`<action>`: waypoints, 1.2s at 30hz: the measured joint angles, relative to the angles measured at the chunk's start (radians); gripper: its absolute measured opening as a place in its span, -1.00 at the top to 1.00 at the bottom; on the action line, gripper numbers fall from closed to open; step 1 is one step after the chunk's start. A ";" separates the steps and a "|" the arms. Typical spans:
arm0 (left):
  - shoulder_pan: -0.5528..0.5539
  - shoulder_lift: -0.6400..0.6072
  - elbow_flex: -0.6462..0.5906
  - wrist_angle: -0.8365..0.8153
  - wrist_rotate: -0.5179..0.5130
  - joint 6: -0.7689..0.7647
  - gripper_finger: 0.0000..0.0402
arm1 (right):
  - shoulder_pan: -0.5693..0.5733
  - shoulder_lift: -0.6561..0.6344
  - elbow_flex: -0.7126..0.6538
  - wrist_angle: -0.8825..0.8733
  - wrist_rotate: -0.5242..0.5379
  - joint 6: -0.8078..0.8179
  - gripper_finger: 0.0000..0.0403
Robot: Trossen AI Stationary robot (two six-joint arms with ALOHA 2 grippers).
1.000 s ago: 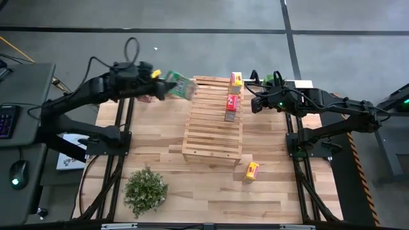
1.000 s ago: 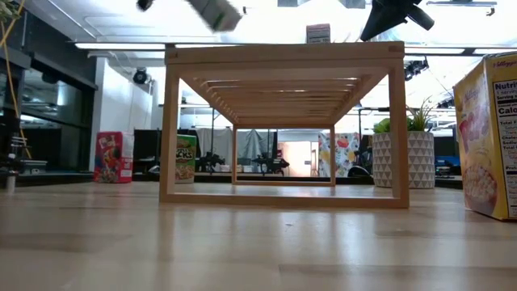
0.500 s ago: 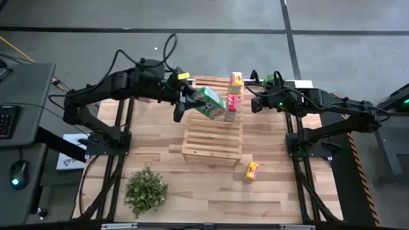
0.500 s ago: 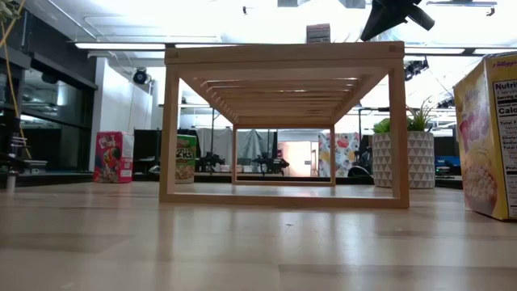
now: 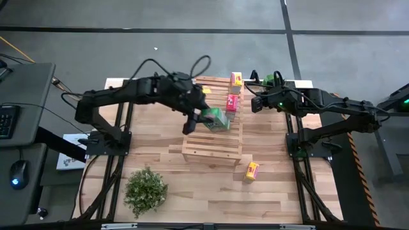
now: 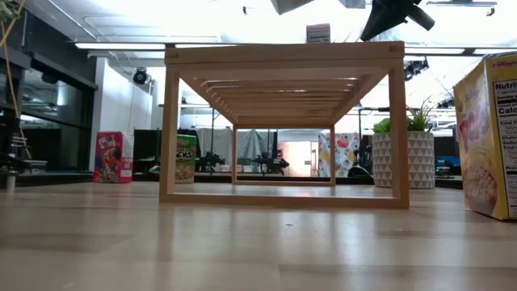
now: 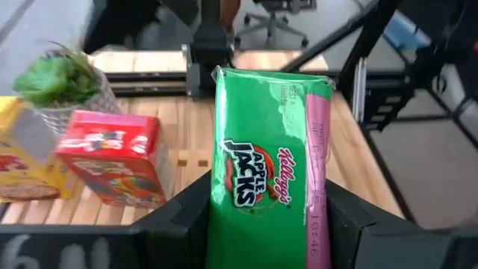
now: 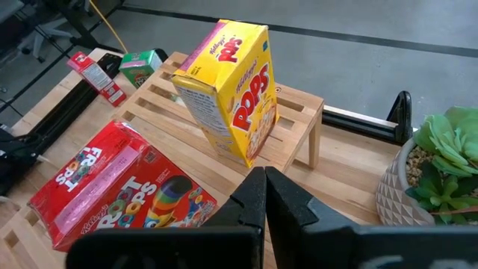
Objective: Stack cereal on shelf
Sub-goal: Put the bottom green cereal box on the shelf
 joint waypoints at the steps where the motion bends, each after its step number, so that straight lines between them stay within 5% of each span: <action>1: -0.005 0.014 0.000 0.000 -0.001 0.009 0.22 | 0.000 0.000 0.000 0.000 0.000 0.000 1.00; 15: -0.051 0.195 0.000 0.028 -0.047 0.029 0.22 | 0.000 0.000 0.000 0.008 0.006 0.000 1.00; 28: -0.051 0.209 0.000 0.086 -0.079 0.087 0.21 | 0.000 0.000 0.000 0.008 0.011 -0.002 1.00; 36: -0.052 0.209 0.000 0.090 -0.062 0.070 -0.05 | 0.000 0.000 0.000 0.008 0.011 -0.002 1.00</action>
